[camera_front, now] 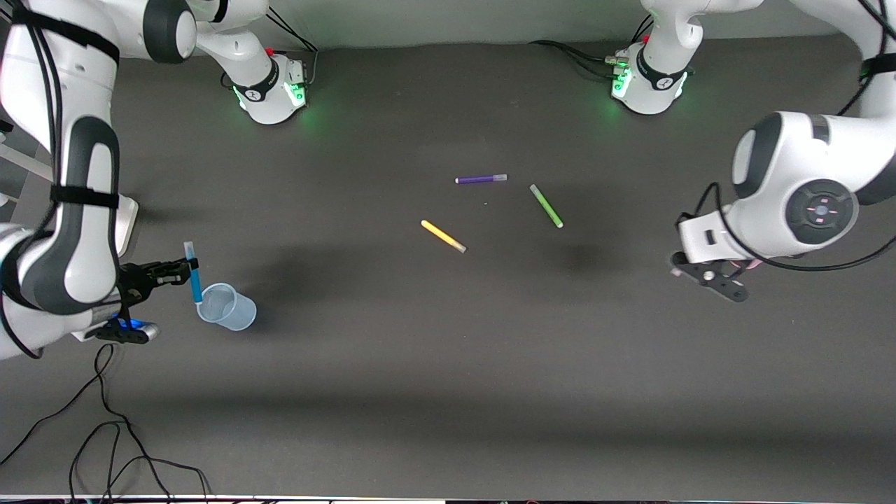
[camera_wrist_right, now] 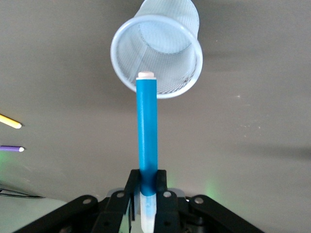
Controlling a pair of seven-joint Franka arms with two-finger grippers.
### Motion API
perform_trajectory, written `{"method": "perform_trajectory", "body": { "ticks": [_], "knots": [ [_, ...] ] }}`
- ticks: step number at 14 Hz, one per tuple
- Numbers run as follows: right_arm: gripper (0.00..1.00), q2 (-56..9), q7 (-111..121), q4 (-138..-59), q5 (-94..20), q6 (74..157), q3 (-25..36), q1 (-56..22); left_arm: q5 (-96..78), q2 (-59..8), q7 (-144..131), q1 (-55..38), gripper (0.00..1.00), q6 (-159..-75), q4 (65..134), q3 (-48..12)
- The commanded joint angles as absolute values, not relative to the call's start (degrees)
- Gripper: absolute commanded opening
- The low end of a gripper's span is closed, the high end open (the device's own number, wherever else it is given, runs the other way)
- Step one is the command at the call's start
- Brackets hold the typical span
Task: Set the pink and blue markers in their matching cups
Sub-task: 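Carry the blue marker over the blue cup while the left gripper carries pink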
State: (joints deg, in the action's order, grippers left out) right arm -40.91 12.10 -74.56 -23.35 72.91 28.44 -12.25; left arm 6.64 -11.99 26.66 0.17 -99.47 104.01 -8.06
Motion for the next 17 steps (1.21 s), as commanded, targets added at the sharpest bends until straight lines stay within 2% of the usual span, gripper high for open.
{"method": "perform_trajectory", "body": {
  "ticks": [1,7,9,14,16,17],
  "knots": [
    [0.13,-44.55,15.02,-70.93,-25.4,70.58,28.39,-11.43,9.22,-8.35,34.77,4.99,0.0,-100.11,108.88,-8.79],
    [0.13,-48.69,16.26,-68.91,-27.07,70.58,25.59,-8.01,9.76,-7.91,44.55,15.72,0.0,-98.35,114.43,-8.79],
    [0.13,-48.78,16.17,-68.73,-26.9,70.58,23.74,-6.51,9.76,-9.05,46.4,18.01,0.0,-98.26,114.79,-8.79],
    [0.14,-49.57,16.26,-67.85,-26.81,70.58,23.64,-6.42,9.67,-13.0,48.16,22.5,0.0,-99.05,114.17,-8.88],
    [0.34,-49.66,16.17,-67.85,-26.81,70.58,23.64,-6.42,9.67,-15.37,48.16,23.28,0.0,-99.4,111.72,-8.79],
    [0.69,-49.57,16.17,-67.85,-26.72,70.58,23.64,-6.42,9.67,-16.6,48.08,24.16,0.0,-99.06,110.23,-8.79]
  ]
}}
